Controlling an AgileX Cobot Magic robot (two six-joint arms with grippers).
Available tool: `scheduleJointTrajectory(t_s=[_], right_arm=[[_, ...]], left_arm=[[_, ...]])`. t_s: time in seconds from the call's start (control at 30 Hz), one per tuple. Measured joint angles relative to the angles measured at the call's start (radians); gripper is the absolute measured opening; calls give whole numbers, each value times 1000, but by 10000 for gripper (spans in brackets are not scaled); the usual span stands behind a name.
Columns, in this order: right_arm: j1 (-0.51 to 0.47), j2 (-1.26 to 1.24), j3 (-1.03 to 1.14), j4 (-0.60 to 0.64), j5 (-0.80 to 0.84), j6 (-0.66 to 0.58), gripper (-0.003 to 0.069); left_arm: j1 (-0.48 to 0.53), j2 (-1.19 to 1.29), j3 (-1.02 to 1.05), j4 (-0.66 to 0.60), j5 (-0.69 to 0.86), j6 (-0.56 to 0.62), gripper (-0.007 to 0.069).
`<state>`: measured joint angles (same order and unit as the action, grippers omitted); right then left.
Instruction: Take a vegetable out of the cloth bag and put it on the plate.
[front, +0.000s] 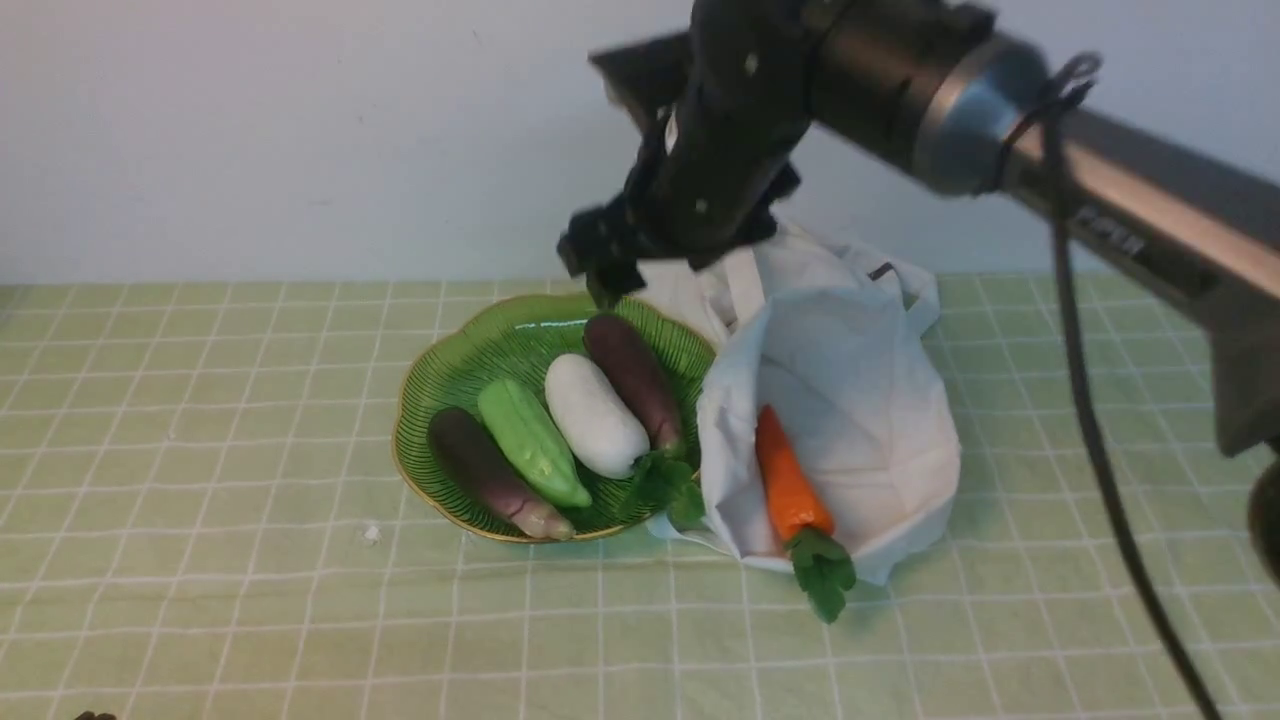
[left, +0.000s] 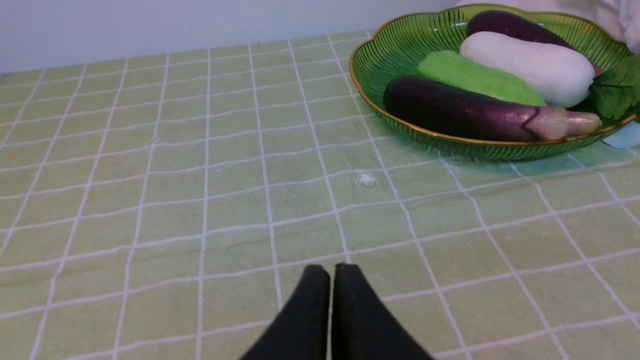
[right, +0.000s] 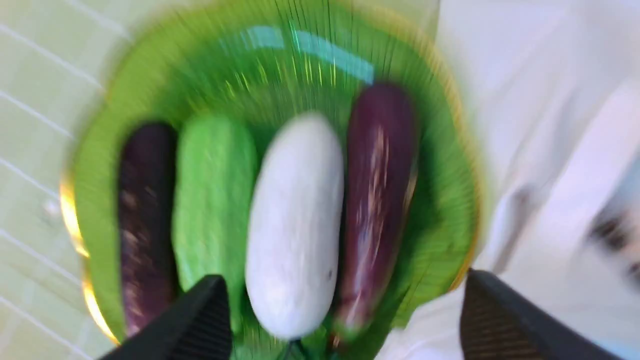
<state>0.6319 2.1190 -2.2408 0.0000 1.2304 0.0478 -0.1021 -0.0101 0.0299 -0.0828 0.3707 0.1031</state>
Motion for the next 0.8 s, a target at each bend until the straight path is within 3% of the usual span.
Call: scheduleJointTrajectory(t_s=[0.07,0.23,0.43,0.7,0.8], right_arm=[[0,-42,-38,-12,8,-28,470],[-3,-243,-51,-78,32,-58,242],[-6,-571,127,-64,40,-48,25],[-6,-1059,599,-97,41,6,-15],[-6,-1257,806,-108,-34,28,-15]], left_arm=[[0,0,0,0,0,0,-5],[0,0,0,0,0,0,-5],[0,0,0,0,0,0,-5],[0,0,0,0,0,0,-5],[0,0,0,0,0,0,-5]])
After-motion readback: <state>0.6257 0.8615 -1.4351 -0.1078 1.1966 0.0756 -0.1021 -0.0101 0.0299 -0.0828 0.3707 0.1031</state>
